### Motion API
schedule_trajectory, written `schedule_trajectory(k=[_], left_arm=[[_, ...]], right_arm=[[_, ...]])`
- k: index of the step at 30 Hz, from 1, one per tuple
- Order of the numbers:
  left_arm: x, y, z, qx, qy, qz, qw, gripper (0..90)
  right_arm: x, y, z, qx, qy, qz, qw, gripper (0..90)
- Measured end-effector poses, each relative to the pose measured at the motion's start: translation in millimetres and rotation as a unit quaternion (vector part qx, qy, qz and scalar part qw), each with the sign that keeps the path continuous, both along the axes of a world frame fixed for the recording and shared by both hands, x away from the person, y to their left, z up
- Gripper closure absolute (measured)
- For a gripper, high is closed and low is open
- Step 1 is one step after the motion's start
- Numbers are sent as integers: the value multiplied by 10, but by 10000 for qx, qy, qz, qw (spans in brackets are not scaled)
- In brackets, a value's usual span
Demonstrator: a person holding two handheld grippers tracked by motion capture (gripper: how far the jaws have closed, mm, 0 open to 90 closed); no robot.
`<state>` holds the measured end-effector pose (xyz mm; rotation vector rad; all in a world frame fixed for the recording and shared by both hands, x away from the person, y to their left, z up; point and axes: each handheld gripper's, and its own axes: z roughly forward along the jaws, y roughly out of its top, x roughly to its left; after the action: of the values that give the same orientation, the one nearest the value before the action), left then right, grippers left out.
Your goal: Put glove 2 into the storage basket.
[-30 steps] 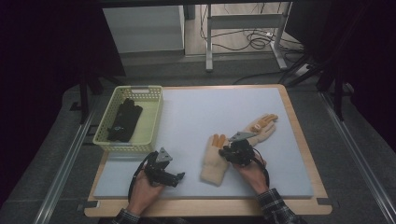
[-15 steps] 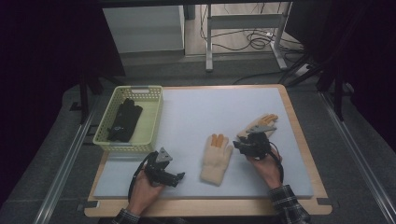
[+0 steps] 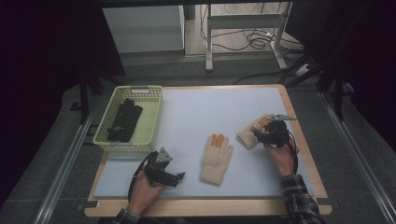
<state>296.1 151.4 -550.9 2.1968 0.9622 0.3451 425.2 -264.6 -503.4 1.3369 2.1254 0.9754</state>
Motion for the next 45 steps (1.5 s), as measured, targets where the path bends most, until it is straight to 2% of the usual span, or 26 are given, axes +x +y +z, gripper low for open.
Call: schedule_trajectory(k=[3, 7, 8, 10, 11, 14, 17, 21, 31, 35, 40, 45], left_arm=[[0, 0, 0, -1, -1, 0, 10000, 13], [0, 0, 0, -1, -2, -2, 10000, 13], [0, 0, 0, -2, -1, 0, 10000, 13], [0, 0, 0, -3, -2, 0, 10000, 13], [0, 0, 0, -3, -2, -1, 10000, 13], [0, 0, 0, -2, -2, -1, 10000, 13], [0, 0, -1, -4, -1, -1, 10000, 13], [0, 0, -1, -3, -4, 1, 10000, 13], [0, 0, 0, -1, 1, 2, 10000, 13], [0, -1, 0, -1, 1, 3, 10000, 13], [1, 1, 0, 8, -7, -4, 10000, 13], [1, -1, -1, 1, -10, 5, 10000, 13]], right_arm=[[96, 15, -76, -9, 68, -105, 9999, 352], [185, 57, -164, -167, 68, -126, 9998, 354], [197, 68, -177, -245, 55, -123, 9996, 383], [197, 81, -186, -348, -12, -96, 9993, 532], [194, 77, -181, -297, 5, -29, 9996, 577], [181, 74, -167, -322, 17, -34, 9995, 640], [149, 51, -129, -309, 14, 20, 9995, 651], [75, -5, -23, -89, -96, 78, 9999, 652], [-209, -21, 251, 203, -217, 541, 9981, 651], [-367, 15, 374, 376, -246, 821, 9956, 650], [-581, 138, 505, 469, -296, 1262, 9905, 649], [-817, 379, 572, 531, -302, 1838, 9811, 648]])
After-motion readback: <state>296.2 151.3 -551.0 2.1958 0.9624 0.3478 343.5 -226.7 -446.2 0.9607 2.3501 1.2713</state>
